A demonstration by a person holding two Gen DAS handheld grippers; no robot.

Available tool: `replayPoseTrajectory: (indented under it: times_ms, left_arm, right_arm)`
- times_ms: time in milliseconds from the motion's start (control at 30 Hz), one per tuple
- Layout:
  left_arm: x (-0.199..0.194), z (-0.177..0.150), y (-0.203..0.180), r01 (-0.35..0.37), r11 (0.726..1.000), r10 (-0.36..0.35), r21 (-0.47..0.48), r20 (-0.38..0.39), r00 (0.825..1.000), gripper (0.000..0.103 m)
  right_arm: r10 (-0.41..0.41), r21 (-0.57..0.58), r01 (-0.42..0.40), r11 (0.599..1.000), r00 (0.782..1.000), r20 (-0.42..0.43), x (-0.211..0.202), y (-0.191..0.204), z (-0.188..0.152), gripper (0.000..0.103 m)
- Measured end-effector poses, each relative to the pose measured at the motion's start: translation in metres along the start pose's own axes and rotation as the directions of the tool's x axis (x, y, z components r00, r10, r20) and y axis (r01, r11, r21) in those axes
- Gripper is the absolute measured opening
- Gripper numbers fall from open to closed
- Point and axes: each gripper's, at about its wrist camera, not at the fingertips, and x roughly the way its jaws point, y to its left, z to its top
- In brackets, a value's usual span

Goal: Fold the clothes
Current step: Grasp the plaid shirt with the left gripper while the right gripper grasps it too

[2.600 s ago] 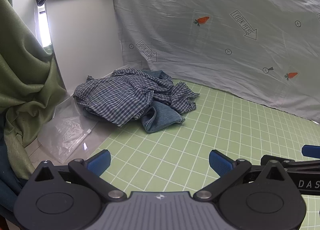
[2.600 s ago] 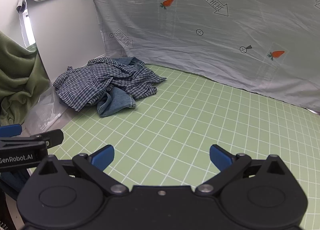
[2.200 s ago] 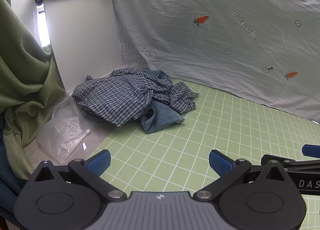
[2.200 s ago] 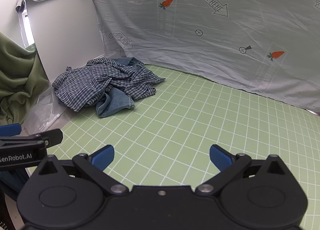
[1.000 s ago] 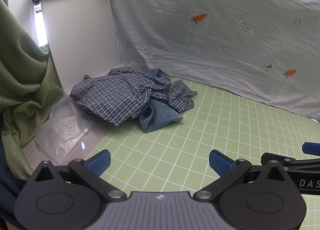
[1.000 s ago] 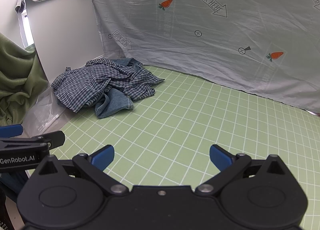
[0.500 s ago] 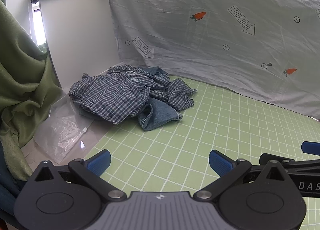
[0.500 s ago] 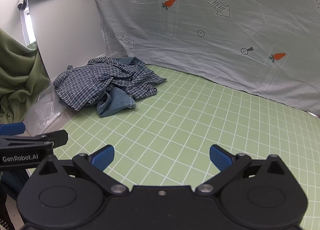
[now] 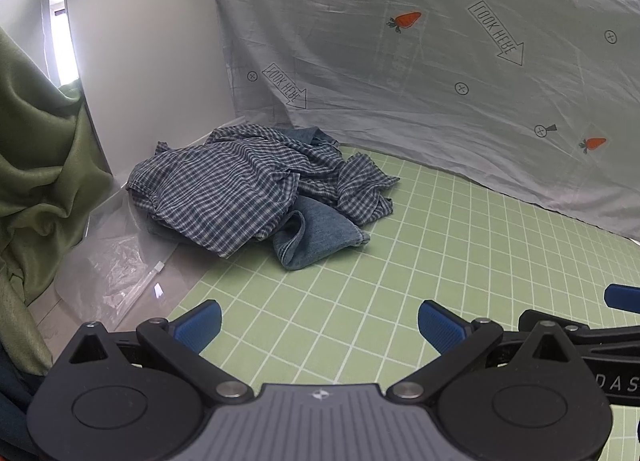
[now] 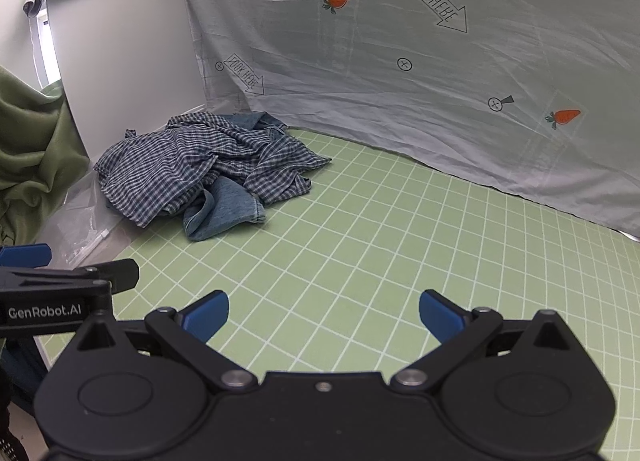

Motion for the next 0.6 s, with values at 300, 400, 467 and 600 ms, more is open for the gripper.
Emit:
replayPoseTrajectory:
  times_ms: [300,400,467,600]
  left_arm:
    - [0.069,0.045,0.029,-0.061,0.995,0.057,-0.078,-0.046,0.997,0.103]
    - [0.103,0.065,0.054,-0.094,0.988,0.087,-0.125,-0.062,0.994,0.103]
    - [0.128,0.078,0.071,-0.128,0.979,0.116,-0.158,-0.082,0.990,0.103]
    - [0.178,0.104,0.109,-0.203,0.954,0.176,-0.219,-0.137,0.975,0.103]
  right_arm:
    - [-0.051,-0.007,0.051,0.999,0.999,-0.001,0.057,-0.007,0.042,0.103]
    - [-0.054,0.000,0.054,0.999,0.999,-0.005,0.086,-0.009,0.063,0.103]
    - [-0.052,0.002,0.052,0.999,0.999,-0.010,0.109,-0.009,0.078,0.102]
    - [-0.021,-0.012,0.020,1.000,0.999,-0.037,0.162,-0.003,0.108,0.099]
